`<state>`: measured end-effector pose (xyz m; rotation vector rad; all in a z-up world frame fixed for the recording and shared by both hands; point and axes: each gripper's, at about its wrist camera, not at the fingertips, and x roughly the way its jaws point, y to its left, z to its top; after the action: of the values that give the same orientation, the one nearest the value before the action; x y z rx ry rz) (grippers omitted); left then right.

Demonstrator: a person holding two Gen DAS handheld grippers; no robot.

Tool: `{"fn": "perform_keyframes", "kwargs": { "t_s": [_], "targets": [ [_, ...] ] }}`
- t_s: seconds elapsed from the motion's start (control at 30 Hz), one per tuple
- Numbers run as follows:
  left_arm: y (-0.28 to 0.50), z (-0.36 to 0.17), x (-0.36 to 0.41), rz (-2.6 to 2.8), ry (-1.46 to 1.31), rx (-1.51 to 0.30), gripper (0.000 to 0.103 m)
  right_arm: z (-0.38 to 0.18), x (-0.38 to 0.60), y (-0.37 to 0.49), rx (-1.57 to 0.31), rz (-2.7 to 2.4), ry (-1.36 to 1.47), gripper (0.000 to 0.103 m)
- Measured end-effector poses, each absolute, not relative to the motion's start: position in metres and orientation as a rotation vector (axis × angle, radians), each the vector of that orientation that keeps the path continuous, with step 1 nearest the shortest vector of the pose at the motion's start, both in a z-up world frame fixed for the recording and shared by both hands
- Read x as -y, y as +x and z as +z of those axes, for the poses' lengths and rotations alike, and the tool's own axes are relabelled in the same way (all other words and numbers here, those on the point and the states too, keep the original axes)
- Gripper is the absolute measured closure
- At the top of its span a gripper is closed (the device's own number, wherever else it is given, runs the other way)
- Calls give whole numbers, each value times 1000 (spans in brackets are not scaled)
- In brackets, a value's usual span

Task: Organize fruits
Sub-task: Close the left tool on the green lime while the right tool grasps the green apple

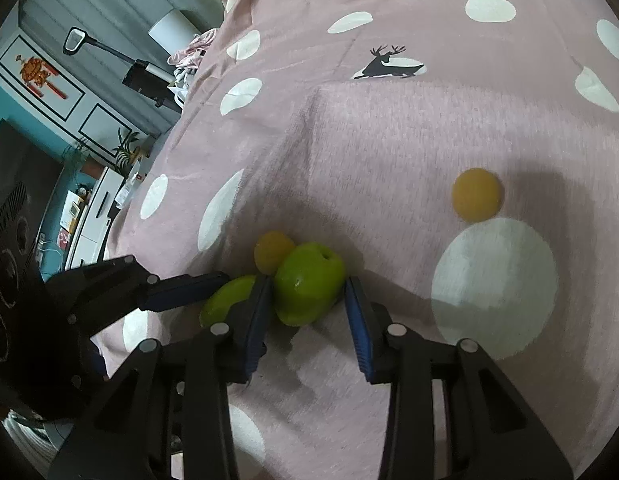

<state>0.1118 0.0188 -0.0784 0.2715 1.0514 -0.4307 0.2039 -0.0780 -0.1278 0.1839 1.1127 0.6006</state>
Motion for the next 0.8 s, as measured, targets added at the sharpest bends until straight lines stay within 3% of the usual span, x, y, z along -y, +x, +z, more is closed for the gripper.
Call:
{"fn": "perform_keyframes", "kwargs": {
  "t_s": [0.4, 0.47, 0.8],
  "targets": [
    [110, -85, -5, -423, 388, -1044, 60, -128, 75, 206, -1090, 614, 139, 67],
    [109, -90, 1, -407, 422, -1039, 66, -128, 75, 203, -1081, 607, 132, 67],
    [115, -92, -7, -411, 317, -1053, 67, -130, 89, 199, -1071, 595, 176, 67]
  ]
}}
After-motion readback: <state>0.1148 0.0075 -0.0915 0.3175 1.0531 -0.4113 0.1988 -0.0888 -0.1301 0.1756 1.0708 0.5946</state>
